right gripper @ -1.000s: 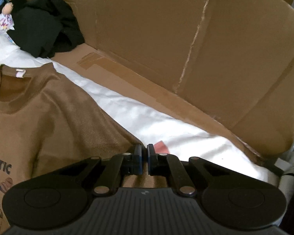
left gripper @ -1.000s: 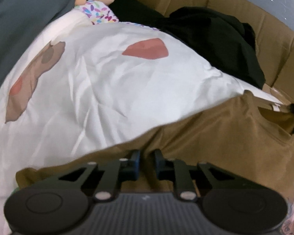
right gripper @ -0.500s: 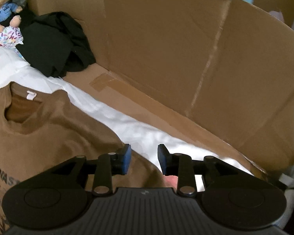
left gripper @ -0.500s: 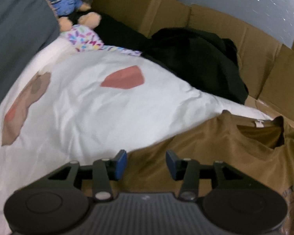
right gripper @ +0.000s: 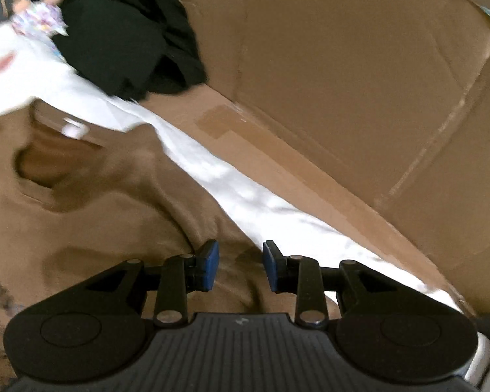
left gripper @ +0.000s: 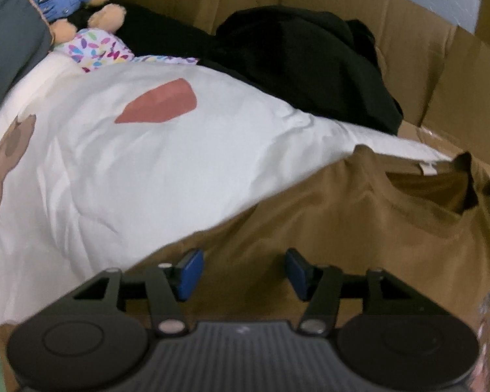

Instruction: Fold clothes

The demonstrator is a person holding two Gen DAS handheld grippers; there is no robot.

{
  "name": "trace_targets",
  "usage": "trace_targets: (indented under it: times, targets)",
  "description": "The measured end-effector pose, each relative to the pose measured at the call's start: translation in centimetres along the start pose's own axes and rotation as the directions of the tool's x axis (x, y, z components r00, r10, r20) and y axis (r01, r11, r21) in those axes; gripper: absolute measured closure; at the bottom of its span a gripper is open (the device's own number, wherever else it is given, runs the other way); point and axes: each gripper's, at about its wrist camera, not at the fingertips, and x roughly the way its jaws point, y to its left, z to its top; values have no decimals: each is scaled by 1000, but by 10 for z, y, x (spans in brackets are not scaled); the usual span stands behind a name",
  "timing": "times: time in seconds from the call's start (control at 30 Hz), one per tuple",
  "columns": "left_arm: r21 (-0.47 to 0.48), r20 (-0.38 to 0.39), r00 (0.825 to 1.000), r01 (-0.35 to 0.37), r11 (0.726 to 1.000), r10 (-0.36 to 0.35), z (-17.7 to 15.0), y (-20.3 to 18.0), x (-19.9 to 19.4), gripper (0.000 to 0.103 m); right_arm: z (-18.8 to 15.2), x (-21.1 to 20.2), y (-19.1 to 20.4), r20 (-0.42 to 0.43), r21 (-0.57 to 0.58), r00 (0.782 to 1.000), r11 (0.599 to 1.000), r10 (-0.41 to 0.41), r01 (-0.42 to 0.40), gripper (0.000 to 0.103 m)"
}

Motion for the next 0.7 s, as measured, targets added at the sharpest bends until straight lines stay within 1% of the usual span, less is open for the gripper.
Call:
trace_targets:
  times: [0.07,0.17,0.27,0.37,0.43,0.63,0.7]
  targets:
    - [-25,16,1000,2,1000,-2,0,4,-6,50,1,-8,-7,8,3,1000,1000,22,-22,63]
    - [-66,43,999,27,997,-24,0,11,-16,50,-3,-29,-29,31,26,999,1000,13,-13,62]
    - [-85,51,998,39,996,-34,-2,18,-22,50,-12,-51,-62,18,61,1000,998,-19,17,62]
    - [-109,58,998,45,993,-38,-4,24,-28,50,-27,-64,-91,-43,75,998,996,-47,50,62]
    - [-118,61,997,46,992,-39,-5,27,-32,50,-42,-72,-108,-99,72,993,995,-64,71,62]
    - [-146,69,997,47,988,-38,-8,36,-41,49,-88,-85,-140,-240,69,967,992,-90,110,62]
    - [-152,67,997,48,987,-38,-9,37,-44,49,-99,-83,-145,-268,76,959,990,-95,119,62]
